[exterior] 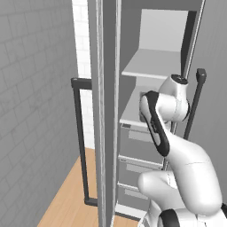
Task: Take the meat container that has the fish and place it on the second highest rack of the freezer. Then take the vegetable container that has the carrot and tomato and place it on the highest rack of the freezer.
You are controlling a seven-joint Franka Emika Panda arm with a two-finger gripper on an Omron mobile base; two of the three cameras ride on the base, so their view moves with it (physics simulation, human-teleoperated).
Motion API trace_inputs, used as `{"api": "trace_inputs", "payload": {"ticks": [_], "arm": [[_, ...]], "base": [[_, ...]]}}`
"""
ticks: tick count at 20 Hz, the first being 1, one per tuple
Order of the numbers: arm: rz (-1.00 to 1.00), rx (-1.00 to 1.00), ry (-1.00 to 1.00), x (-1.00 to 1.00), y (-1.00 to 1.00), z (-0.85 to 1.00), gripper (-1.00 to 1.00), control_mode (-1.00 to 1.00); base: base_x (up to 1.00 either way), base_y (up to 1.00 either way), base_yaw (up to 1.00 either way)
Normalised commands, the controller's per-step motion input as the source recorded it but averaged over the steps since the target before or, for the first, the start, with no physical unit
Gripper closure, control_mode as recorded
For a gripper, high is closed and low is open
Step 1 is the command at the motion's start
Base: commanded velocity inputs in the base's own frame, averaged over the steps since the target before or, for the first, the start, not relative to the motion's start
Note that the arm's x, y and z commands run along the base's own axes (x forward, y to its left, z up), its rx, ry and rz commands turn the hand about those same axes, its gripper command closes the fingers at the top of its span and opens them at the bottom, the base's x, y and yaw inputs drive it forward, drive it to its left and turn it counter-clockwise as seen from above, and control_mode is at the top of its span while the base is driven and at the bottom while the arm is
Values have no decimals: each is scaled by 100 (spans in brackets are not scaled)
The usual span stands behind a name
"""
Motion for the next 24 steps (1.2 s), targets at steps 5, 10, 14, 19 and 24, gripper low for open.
{"api": "trace_inputs", "payload": {"ticks": [5, 10, 14, 19, 24], "arm": [[-3, 0, 3, 65, -34, -48, 100, -100], [0, 0, 3, 59, -42, -39, 100, -100], [0, 0, 4, 67, -22, -33, 100, -100], [-2, 0, 3, 85, 0, -28, 100, -100], [-3, 0, 0, 76, -4, -36, 100, -100]], "base": [[0, 0, 0], [0, 0, 0], [0, 0, 0], [0, 0, 0], [0, 0, 0]]}}
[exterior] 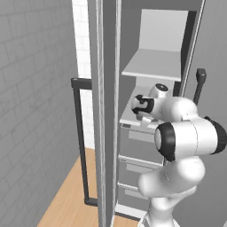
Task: Take the meat container that has the fish and place it on the second highest rack of the freezer. Then take the vegetable container that has the carrot and tomato and place it on the highest rack of the freezer.
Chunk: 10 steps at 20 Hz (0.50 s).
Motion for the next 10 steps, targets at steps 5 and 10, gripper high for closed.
{"api": "trace_inputs", "payload": {"ticks": [5, 10], "arm": [[-2, 0, 0, 66, -13, -23, 100, -100], [-2, 0, 0, 60, -15, -23, 100, -100]], "base": [[0, 0, 0], [0, 0, 0]]}}
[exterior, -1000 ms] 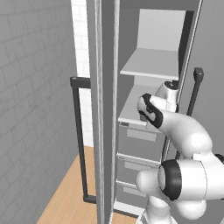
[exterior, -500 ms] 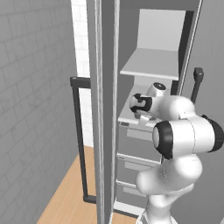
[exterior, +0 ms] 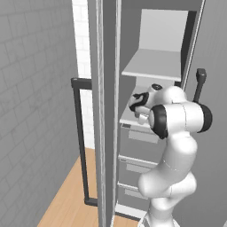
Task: Take the meat container that has the fish and place it on the second highest rack of the freezer. Then take the vegetable container that has the carrot and tomato and place it on the highest rack of the freezer.
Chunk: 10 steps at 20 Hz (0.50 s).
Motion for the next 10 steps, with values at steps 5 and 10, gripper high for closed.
{"api": "trace_inputs", "payload": {"ticks": [5, 10], "arm": [[-2, 0, 0, 60, -10, -33, 100, -100], [-2, 0, -2, 22, -4, -51, -100, -100]], "base": [[0, 0, 0], [0, 0, 0]]}}
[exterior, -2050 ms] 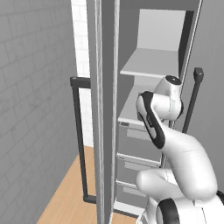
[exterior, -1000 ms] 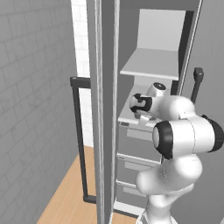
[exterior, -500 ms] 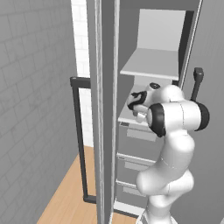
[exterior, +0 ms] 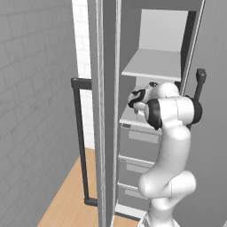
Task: Take the meat container that has the fish and place it on the second highest rack of the freezer. Then take the vegetable container that has the carrot and tomato and place it on the highest rack of the freezer.
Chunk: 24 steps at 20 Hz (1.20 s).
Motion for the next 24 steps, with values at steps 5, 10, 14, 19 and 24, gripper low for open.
{"api": "trace_inputs", "payload": {"ticks": [5, 10, 14, 19, 24], "arm": [[0, 0, -21, -28, 11, -23, -100, -100], [0, -2, -23, -62, 41, -7, -100, -100], [-1, -4, -15, -91, 33, 37, -100, -100], [-1, -12, -12, -80, 15, 89, -100, -100], [0, -11, -10, -82, 1, 99, -100, -100]], "base": [[0, 0, 0], [0, 0, 0], [0, 0, 0], [0, 0, 0], [0, 0, 0]]}}
